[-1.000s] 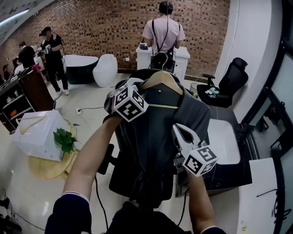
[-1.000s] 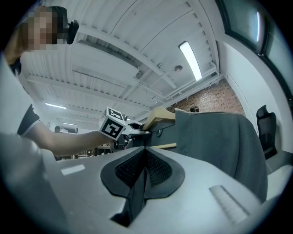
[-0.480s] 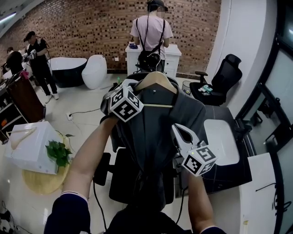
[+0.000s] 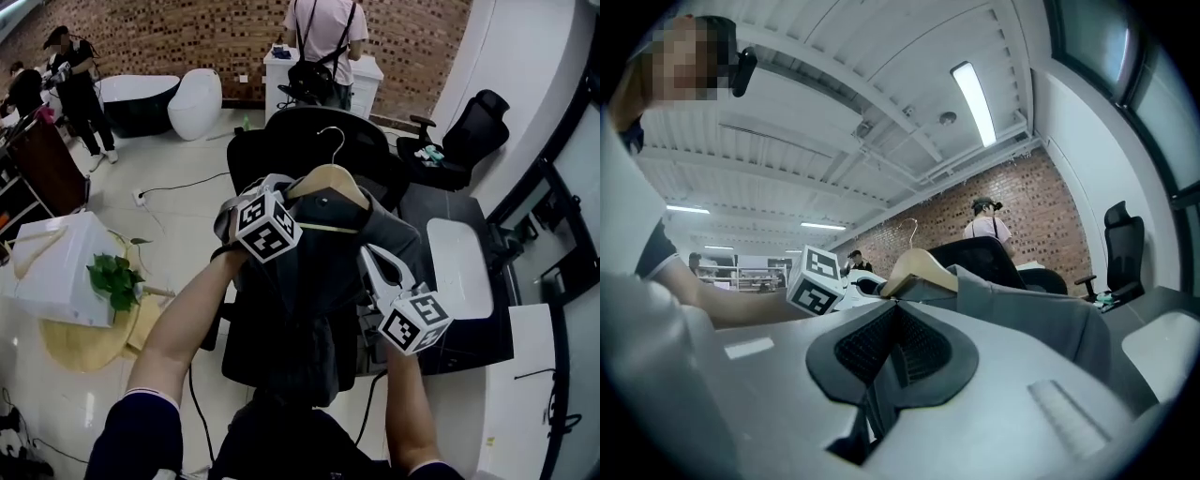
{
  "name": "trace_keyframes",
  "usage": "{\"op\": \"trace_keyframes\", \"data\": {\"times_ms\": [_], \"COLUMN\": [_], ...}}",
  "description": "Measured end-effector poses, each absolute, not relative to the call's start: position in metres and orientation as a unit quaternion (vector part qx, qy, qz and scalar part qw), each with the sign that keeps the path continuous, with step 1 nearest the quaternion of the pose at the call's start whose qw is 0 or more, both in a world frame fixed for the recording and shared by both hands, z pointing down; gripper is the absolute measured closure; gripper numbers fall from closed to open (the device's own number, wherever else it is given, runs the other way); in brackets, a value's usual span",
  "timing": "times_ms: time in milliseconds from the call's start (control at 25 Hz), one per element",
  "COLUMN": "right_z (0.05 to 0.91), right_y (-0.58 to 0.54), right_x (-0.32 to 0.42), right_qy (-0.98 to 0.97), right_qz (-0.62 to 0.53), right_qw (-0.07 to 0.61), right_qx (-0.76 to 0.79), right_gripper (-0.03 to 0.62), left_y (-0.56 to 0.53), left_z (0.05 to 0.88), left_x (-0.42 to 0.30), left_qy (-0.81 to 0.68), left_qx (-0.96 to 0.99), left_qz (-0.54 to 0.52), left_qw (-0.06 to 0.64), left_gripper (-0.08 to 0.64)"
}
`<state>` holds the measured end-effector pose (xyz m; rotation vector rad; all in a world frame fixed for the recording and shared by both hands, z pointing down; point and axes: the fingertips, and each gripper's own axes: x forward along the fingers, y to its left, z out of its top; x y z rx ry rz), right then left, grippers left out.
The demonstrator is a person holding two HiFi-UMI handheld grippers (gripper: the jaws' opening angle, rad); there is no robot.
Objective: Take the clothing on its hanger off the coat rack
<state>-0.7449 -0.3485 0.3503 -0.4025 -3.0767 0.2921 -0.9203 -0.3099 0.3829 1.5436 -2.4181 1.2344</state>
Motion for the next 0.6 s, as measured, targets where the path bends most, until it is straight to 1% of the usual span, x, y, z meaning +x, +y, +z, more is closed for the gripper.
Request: {"op": "trace_keyframes", "data": {"times_ms": [280, 440, 600], "right_z": [0.387, 0.406, 0.426], "right_y": [-0.347, -0.345, -0.348], "right_x": [-0.73, -0.72, -0.71], "right_qy": [-0.986, -0.984, -0.983], "right_qz": [0.109, 0.117, 0.123], "right_qw": [0.049, 0.067, 0.085], "right_qx": [-0.116, -0.114, -0.11], "right_gripper": [0.591, 0.591, 0.591], "left_y": [-0.297, -0.3, -0.299], "left_z": [0.467, 0.512, 0.561], "left_x": [-0.903, -0.885, -0.871], "left_qy": [-0.779, -0.772, -0.769], "left_qx": [0.514, 0.526, 0.534], "left_qz": [0.35, 0.338, 0.309], "left_qw": [0.079, 0.115, 0.166], "left_gripper": [0.492, 0.527, 0.531]}}
